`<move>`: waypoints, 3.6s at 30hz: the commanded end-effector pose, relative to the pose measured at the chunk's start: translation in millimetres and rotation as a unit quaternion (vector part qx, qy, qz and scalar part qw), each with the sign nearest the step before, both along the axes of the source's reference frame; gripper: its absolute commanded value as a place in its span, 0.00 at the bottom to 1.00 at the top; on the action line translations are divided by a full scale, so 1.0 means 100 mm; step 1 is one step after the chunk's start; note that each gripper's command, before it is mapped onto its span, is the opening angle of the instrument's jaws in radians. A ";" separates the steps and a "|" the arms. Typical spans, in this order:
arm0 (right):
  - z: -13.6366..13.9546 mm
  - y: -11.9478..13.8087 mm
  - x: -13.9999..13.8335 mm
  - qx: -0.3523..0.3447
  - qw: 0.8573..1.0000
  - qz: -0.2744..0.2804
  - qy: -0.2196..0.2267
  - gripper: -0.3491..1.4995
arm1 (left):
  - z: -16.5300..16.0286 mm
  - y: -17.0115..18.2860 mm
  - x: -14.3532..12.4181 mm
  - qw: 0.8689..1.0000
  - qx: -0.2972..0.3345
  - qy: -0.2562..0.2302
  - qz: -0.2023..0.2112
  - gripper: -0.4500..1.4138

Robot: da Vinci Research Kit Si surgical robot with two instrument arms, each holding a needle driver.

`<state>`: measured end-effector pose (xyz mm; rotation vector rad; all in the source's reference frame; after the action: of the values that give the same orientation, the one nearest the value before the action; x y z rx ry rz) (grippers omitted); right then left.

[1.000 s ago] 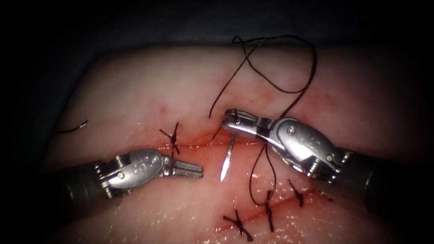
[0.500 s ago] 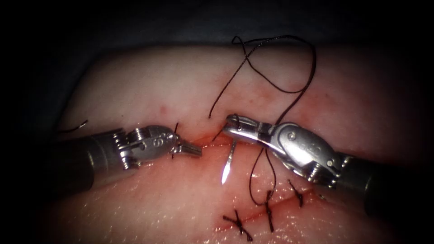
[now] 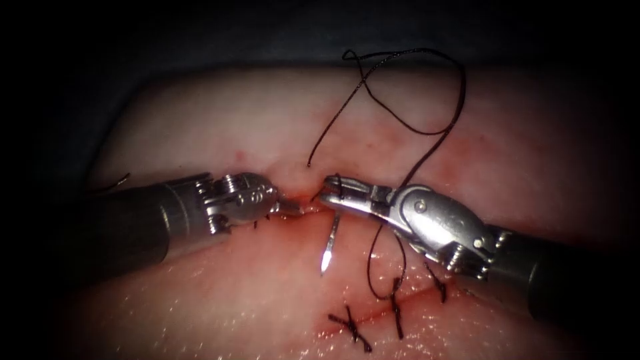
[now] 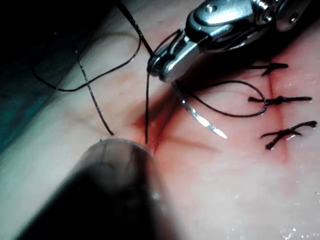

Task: Wound Closure
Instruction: Pass the needle to the right tool and insert the left needle driver into the wound, then throw the needle through the skin below the wound with the right needle driver.

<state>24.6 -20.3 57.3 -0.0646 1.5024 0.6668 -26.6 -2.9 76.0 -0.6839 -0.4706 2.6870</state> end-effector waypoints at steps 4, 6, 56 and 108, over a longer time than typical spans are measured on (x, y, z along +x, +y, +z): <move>0.005 0.010 0.012 -0.021 1.000 -0.007 0.005 0.00 | 0.012 -0.001 -0.007 0.999 0.004 0.028 0.039 0.00; 0.008 0.013 0.014 -0.032 0.999 -0.010 0.005 0.00 | 0.012 -0.007 -0.008 0.998 0.011 0.038 0.057 0.00; 0.069 0.021 0.042 -0.213 0.976 -0.038 -0.033 0.00 | -0.006 -0.021 -0.013 0.991 0.076 0.021 0.110 0.58; 0.103 0.040 0.046 0.051 0.992 -0.105 -0.040 0.00 | -0.073 -0.003 0.016 1.000 -0.009 -0.003 0.018 0.47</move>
<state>28.2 -16.9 67.5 0.1455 1.3690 0.5690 -24.1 -3.7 67.8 -0.7038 -0.4390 2.7172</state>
